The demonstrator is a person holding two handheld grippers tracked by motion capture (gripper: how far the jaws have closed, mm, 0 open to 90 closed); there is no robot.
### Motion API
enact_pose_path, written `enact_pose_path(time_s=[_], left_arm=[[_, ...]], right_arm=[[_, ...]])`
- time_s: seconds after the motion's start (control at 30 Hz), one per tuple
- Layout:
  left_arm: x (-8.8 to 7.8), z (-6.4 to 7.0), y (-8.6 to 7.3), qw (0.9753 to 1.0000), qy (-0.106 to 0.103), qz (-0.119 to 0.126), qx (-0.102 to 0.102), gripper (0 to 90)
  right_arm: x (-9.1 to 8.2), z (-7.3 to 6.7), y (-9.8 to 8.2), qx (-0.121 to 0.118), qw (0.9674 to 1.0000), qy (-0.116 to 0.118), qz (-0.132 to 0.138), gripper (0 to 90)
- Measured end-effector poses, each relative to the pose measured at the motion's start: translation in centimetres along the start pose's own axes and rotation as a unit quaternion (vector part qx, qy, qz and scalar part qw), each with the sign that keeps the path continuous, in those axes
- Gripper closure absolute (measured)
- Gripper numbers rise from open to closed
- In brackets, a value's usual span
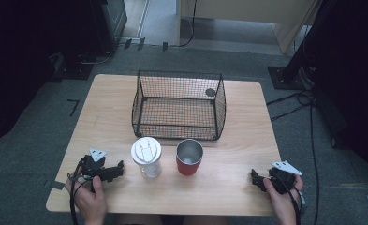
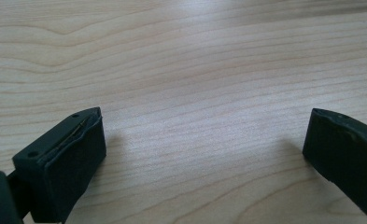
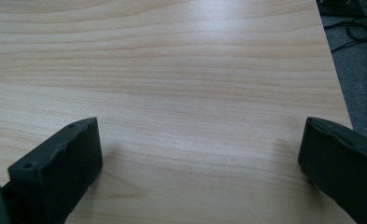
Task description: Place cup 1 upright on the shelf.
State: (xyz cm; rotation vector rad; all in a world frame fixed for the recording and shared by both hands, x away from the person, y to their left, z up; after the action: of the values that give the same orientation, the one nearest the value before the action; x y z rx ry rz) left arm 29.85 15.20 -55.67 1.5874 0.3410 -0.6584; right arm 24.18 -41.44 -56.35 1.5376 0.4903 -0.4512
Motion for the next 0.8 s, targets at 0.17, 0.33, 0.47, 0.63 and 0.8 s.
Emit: enact_pose_path(time_s=[0.17, 0.33, 0.47, 0.63, 0.8], left_arm=[[0.0, 0.0, 0.0, 1.0, 0.0, 0.0, 0.0, 0.1], [0.0, 0.0, 0.0, 1.0, 0.0, 0.0, 0.0, 0.1], [0.0, 0.0, 0.0, 1.0, 0.0, 0.0, 0.0, 0.1], [0.0, 0.0, 0.0, 1.0, 0.0, 0.0, 0.0, 0.1], [0.0, 0.0, 0.0, 1.0, 0.0, 0.0, 0.0, 0.1]], right_arm=[[0.1, -0.1, 0.0, 0.0, 1.0, 0.0, 0.001, 0.0], [-0.1, -0.9, 0.0, -0.005, 0.9999, 0.012, -0.001, 0.0], [-0.2, -2.2, 0.3, -0.012, 0.9995, 0.028, 0.006, 0.0], [-0.6, -3.7, 0.9, -0.013, 0.9985, 0.05, 0.02, 0.0], [-0.9, -5.4, 1.4, -0.012, 0.996, 0.079, 0.041, 0.0]])
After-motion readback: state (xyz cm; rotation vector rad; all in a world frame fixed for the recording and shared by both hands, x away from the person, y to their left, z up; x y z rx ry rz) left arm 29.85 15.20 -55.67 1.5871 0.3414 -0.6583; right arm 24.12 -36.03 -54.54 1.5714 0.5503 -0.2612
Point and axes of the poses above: each handheld gripper's, and its own axes: x roughly forward along the jaws, y roughly out of its top, z roughly to its right, the point moved 5 cm from there along x, roughly forward along the jaws, and after that the axes turned 10 degrees about z, right-handed, at the moved point
